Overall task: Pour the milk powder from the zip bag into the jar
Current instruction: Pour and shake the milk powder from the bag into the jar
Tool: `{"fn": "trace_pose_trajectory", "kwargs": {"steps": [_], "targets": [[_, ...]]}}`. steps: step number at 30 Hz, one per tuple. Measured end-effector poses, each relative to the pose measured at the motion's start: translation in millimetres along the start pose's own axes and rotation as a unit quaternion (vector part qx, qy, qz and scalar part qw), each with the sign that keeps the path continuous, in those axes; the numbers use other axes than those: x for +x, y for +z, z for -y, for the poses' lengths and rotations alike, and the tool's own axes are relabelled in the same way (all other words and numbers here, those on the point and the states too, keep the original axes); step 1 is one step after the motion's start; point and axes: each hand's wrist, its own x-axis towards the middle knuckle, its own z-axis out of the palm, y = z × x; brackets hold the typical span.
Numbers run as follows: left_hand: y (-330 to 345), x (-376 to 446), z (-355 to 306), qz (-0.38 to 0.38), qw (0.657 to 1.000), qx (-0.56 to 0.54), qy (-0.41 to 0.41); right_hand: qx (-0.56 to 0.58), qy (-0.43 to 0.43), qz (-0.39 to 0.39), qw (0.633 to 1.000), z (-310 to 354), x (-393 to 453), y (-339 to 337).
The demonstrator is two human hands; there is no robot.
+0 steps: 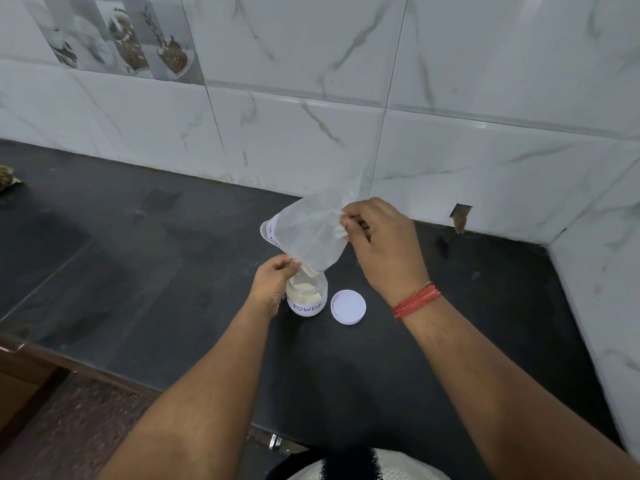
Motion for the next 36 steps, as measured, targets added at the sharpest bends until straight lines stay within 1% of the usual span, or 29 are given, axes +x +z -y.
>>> {"fn": "trace_pose_trajectory", "kwargs": {"steps": [3, 6, 10, 13, 16, 19, 20, 22, 24, 27, 30, 33, 36], "targets": [[0.1, -1.0, -0.5, 0.005, 1.0, 0.001, -0.005, 0.015, 0.005, -0.011, 1.0, -0.3, -0.3, -1.8], [-0.5, -0.1, 0.2, -0.002, 1.0, -0.016, -0.015, 0.011, 0.013, 0.03, 0.999, -0.9, 2.2, -5.4], [2.4, 0.2, -2.5, 0.008, 1.0, -0.017, -0.011, 0.04, 0.011, 0.014, 0.999, -0.3, 7.8, -9.5], [2.0, 1.9, -2.4, 0.016, 1.0, -0.007, -0.017, 0.016, -0.005, 0.031, 0.999, 0.7, 6.2, -6.2], [0.2, 1.5, -2.9, 0.019, 1.0, -0.001, -0.024, 0.02, -0.005, 0.005, 1.0, -0.7, 4.9, -4.0], [-1.5, -0.9, -2.3, 0.017, 0.999, 0.015, -0.023, 0.005, -0.007, 0.019, 1.0, -1.7, 3.3, -2.3], [-1.8, -1.6, -2.0, 0.016, 0.999, 0.02, -0.024, 0.007, -0.005, 0.012, 1.0, -2.3, 2.7, -2.5], [-1.3, -3.1, -1.6, 0.017, 0.999, 0.023, -0.027, 0.012, 0.001, 0.004, 1.0, -3.8, 2.8, -2.9], [-1.1, -5.4, -2.2, 0.011, 0.999, 0.027, -0.031, 0.014, 0.008, 0.016, 1.0, -5.1, 2.0, -2.8], [0.0, -7.5, -4.0, 0.011, 0.999, 0.033, -0.037, 0.028, 0.022, -0.001, 0.999, -5.5, 2.3, -2.7], [-0.1, -8.1, -4.3, 0.023, 0.998, 0.032, -0.041, 0.06, 0.06, -0.027, 0.996, -6.7, 2.5, -4.8], [0.8, -10.2, -6.4, 0.03, 0.998, 0.033, -0.04, 0.068, 0.095, -0.032, 0.993, -8.3, 3.2, -6.4], [3.8, -11.1, -7.7, 0.028, 0.998, 0.034, -0.039, 0.069, 0.092, -0.031, 0.993, -7.3, 1.2, -6.4]]}}
